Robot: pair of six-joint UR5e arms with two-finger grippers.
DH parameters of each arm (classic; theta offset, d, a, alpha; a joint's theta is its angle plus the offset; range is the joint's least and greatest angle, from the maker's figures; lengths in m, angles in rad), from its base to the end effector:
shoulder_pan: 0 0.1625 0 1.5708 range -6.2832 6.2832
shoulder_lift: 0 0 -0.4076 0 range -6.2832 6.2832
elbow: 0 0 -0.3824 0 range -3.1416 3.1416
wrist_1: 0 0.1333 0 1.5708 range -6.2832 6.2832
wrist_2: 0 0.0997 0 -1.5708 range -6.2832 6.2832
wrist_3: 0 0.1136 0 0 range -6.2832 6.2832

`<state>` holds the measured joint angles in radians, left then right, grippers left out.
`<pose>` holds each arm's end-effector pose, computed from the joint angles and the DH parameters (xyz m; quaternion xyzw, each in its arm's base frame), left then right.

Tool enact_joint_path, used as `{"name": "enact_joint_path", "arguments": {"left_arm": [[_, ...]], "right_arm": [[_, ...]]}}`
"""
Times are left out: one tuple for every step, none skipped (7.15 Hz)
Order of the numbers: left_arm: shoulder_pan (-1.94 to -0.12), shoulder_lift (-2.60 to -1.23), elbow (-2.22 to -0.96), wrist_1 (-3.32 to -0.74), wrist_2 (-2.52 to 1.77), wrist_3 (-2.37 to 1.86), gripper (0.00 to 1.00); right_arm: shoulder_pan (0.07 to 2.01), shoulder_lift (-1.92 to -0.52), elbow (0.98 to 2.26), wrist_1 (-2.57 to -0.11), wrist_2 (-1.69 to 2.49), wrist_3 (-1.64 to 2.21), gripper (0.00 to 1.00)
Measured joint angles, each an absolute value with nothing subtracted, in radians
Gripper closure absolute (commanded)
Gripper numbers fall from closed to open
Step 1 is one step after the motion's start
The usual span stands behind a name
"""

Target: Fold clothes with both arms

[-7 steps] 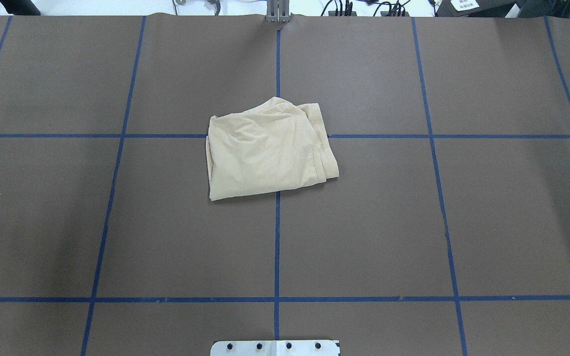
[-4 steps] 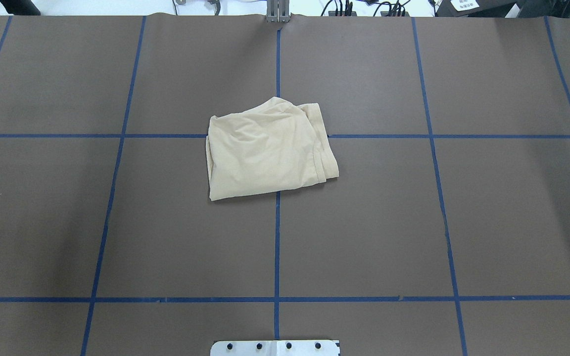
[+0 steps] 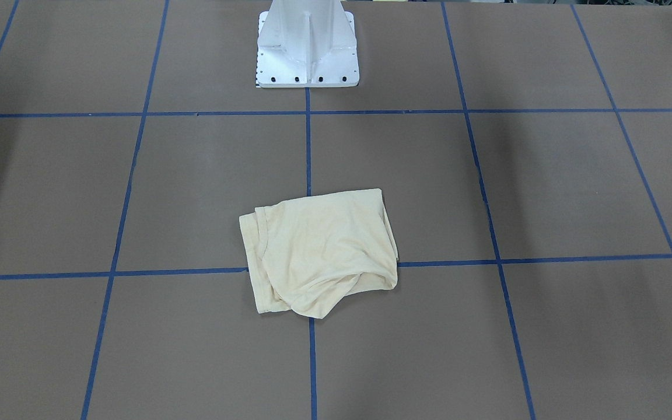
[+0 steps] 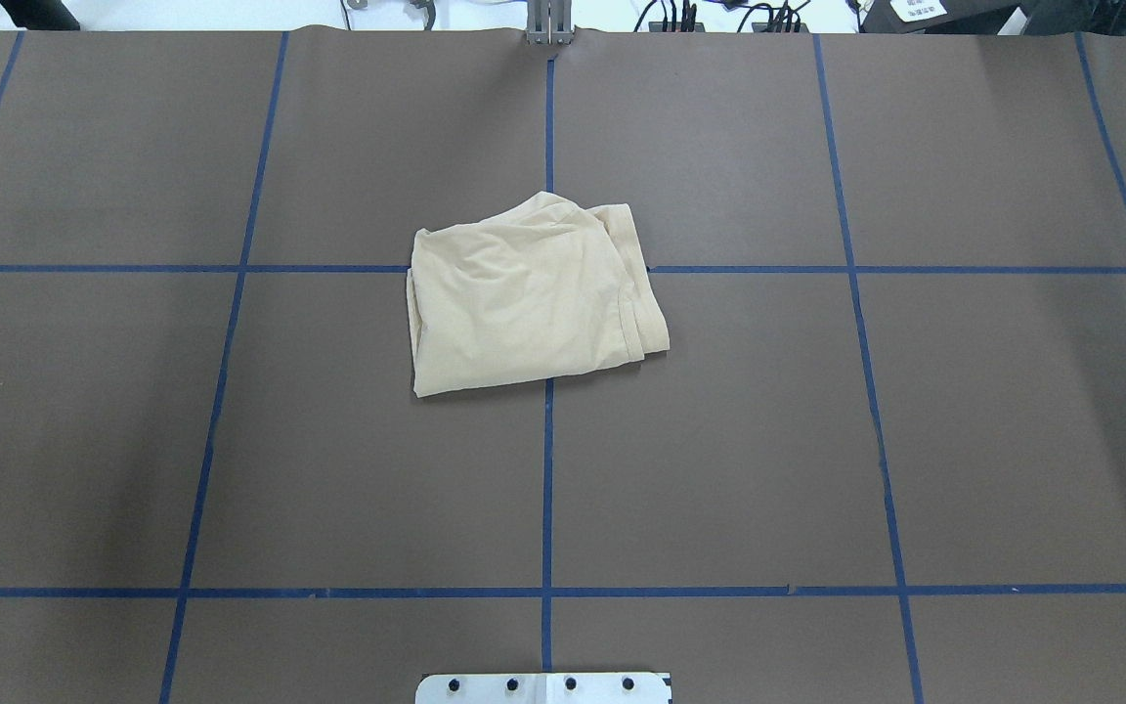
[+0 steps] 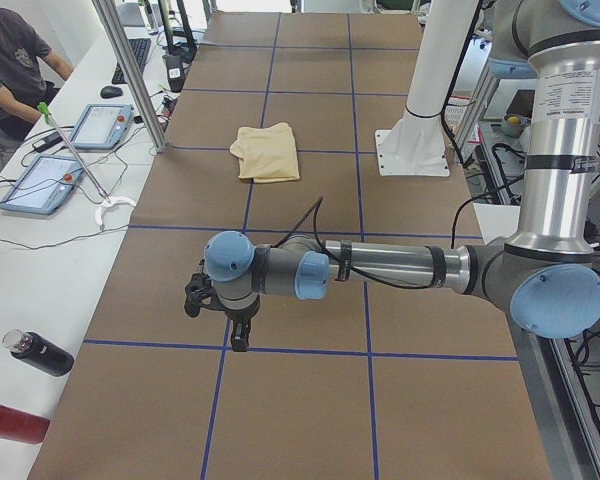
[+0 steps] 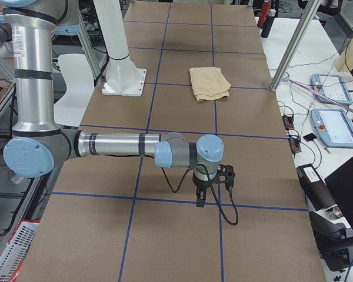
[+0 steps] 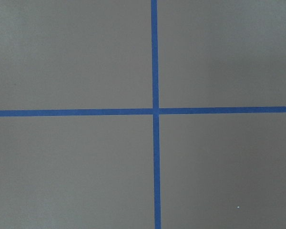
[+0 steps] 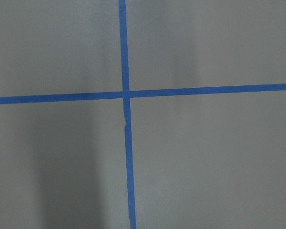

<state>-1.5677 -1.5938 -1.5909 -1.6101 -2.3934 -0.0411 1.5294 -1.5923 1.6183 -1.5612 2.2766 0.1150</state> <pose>-0.0485 -0.4973 0.6223 0.0289 0.4002 -0.0009 0.9160 0.0399 -0.4783 0.6429 -0.0103 -0.3458 0.0284 0.9378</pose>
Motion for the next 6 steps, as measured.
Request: {"name": "enact_joint_path", "arguments": {"left_arm": [[-1.568,-1.594,-1.591,-1.610,-2.393,-0.040,0.00],[-1.568,-1.594,-1.592,-1.611,-2.393,-0.040,0.00],[-1.568,-1.594,-1.591,-1.611,-2.393,-0.039,0.00],[-1.568,-1.594,-1.589,-1.612,-2.394,-0.038,0.00],[-1.568,-1.594,-1.586,-1.614,-2.394,-0.036,0.00],[-1.568,-1.594,-1.582,-1.616,-2.394,-0.036,0.00]], "right_arm": [[1.529,-1.592,1.618,-1.560,2.276,0.115,0.00],[1.529,-1.592,1.619,-1.559,2.275,0.115,0.00],[1.529,-1.592,1.619,-1.559,2.275,0.115,0.00],[1.529,-1.592,1.618,-1.558,2.276,0.115,0.00],[1.529,-1.592,1.618,-1.558,2.277,0.115,0.00],[1.529,-1.592,1.618,-1.558,2.278,0.115,0.00]]}}
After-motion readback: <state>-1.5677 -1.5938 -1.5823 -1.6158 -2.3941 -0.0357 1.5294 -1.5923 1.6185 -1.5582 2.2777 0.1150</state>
